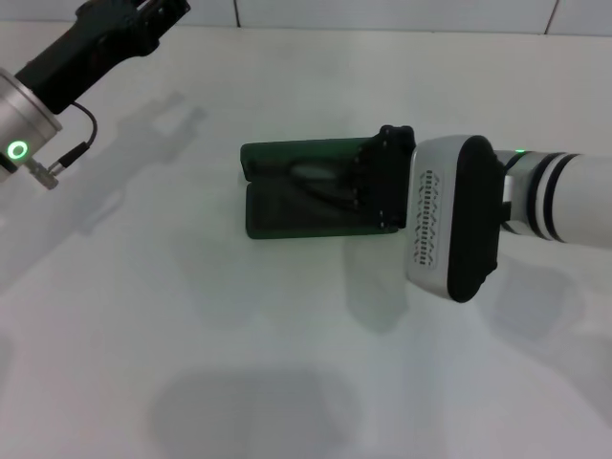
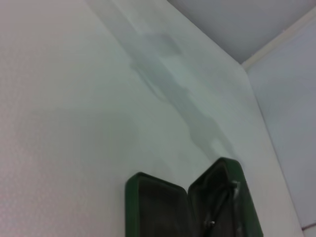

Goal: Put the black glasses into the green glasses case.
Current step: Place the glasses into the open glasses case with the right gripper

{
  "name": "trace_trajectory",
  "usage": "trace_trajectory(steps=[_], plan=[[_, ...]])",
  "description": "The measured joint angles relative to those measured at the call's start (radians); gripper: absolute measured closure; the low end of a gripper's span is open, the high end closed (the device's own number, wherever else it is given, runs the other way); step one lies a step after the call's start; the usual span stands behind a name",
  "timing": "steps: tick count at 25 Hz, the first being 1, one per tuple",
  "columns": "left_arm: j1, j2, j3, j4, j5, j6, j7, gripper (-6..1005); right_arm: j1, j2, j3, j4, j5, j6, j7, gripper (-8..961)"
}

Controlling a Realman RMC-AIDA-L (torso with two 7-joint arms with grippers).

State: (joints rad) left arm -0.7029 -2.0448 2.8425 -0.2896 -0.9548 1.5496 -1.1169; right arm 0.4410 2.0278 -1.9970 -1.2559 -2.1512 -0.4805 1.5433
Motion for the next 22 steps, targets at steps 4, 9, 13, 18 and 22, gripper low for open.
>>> trace_trajectory(steps=[4,9,13,18,22], plan=[[-0.002,-0.001,0.0,0.0,0.001,-0.011,0.001,487,0.009,0.0,-0.031,0.017,-0.002,0.029,-0.004,789],[0.003,-0.005,0.0,0.0,0.002,-0.014,0.003,488,0.003,0.0,-0.054,0.028,0.003,0.082,-0.004,786],[0.008,-0.007,0.0,0.0,0.002,-0.014,0.004,489,-0.011,0.0,-0.047,0.011,0.044,0.077,0.002,784],[0.023,-0.006,0.0,0.0,0.004,-0.014,0.004,489,-0.04,-0.005,0.088,-0.034,0.189,-0.072,0.004,784],[0.023,-0.006,0.0,0.0,0.011,-0.014,0.008,490,-0.049,-0.006,0.334,-0.051,0.252,-0.353,0.042,784]])
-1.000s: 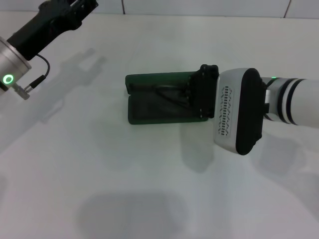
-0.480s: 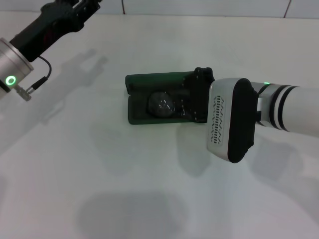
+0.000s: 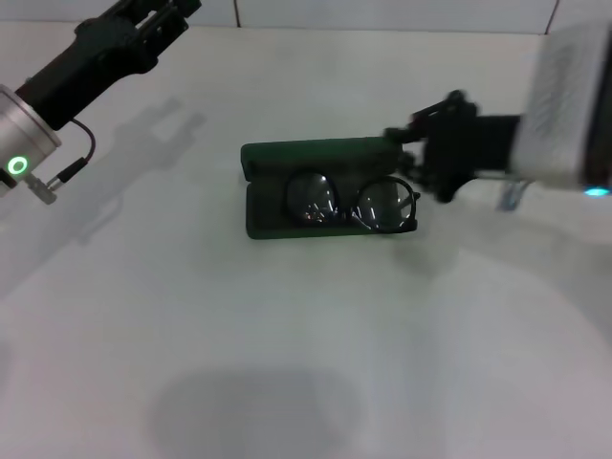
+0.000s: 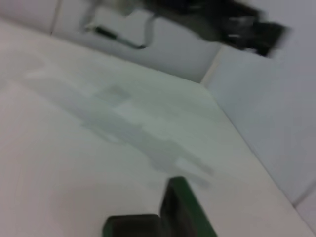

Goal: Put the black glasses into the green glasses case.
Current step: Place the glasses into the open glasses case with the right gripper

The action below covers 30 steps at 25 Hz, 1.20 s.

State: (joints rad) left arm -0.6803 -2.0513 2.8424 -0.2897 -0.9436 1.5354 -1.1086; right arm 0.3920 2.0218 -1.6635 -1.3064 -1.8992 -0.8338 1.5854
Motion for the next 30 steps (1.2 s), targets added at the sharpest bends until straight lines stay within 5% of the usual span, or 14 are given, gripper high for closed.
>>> trace_trajectory(steps=[4,9,21,30], plan=[[-0.007,-0.001,0.0,0.003,0.002,0.0,0.001,490,0.006,-0.003,0.163,0.008,-0.071,-0.111,0.109,784],[-0.015,-0.007,0.0,0.008,0.02,0.0,0.015,491,0.076,-0.006,0.226,0.065,-0.249,-0.217,0.272,785],[-0.026,-0.027,0.002,0.009,0.027,0.006,0.049,493,0.269,0.005,0.149,0.267,-0.368,-0.268,0.391,785],[-0.038,-0.032,0.002,0.009,0.027,0.006,0.058,494,0.292,0.006,0.067,0.306,-0.288,-0.108,0.393,785]])
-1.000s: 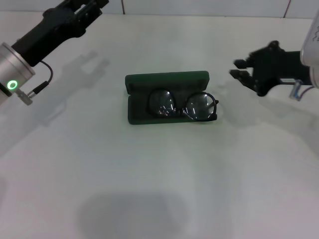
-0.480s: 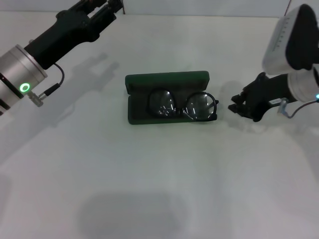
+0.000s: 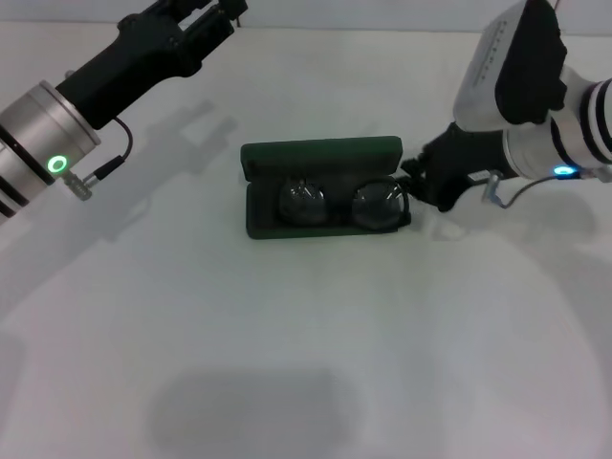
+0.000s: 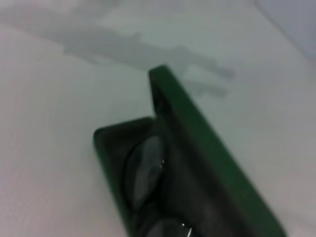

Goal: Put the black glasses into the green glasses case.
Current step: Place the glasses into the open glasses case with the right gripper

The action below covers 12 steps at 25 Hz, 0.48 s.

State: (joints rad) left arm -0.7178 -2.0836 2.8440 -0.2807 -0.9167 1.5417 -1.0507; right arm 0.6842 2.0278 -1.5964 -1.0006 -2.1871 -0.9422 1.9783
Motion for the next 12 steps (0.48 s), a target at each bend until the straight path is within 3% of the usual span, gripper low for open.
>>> trace_trajectory(steps=[12], plan=[[-0.003,0.003,0.0,-0.003,-0.001,-0.006,0.0,496,-0.049,-0.006,0.069,-0.026,0.047,0.029,-0.008,786]])
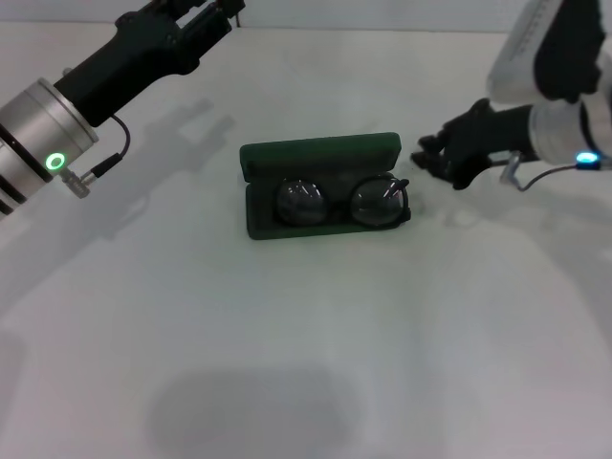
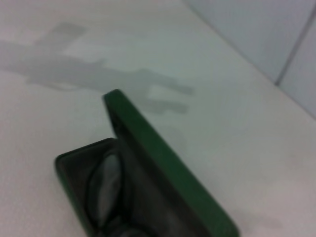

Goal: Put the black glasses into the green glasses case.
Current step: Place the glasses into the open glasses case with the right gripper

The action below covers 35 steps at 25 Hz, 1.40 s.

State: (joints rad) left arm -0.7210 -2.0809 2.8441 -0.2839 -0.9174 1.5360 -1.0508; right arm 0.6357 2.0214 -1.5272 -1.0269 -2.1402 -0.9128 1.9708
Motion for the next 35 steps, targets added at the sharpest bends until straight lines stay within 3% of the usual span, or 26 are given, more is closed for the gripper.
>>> trace_trajectory(steps=[7,13,18,22,28,35], plan=[[-0.002,0.001,0.0,-0.004,0.0,0.008,0.001,497,-0.022,-0.006,0.139,-0.08,0.127,-0.185,-0.092,786],[-0.016,0.002,0.0,-0.005,0.001,0.002,0.01,497,0.116,-0.006,0.184,-0.032,0.13,-0.315,-0.091,781],[-0.025,0.0,0.0,-0.002,0.009,0.0,0.024,498,0.236,-0.004,0.183,0.038,-0.012,-0.371,0.006,775],[-0.024,0.003,0.0,-0.001,0.01,0.0,0.022,499,0.224,0.002,0.169,0.035,-0.087,-0.375,0.043,768],[-0.022,0.011,0.0,-0.004,0.018,0.0,0.016,499,0.194,-0.008,0.197,0.029,-0.146,-0.409,0.051,767],[-0.04,0.024,0.0,-0.006,0.042,-0.001,-0.005,500,0.267,-0.008,0.235,0.144,-0.22,-0.458,0.069,767]])
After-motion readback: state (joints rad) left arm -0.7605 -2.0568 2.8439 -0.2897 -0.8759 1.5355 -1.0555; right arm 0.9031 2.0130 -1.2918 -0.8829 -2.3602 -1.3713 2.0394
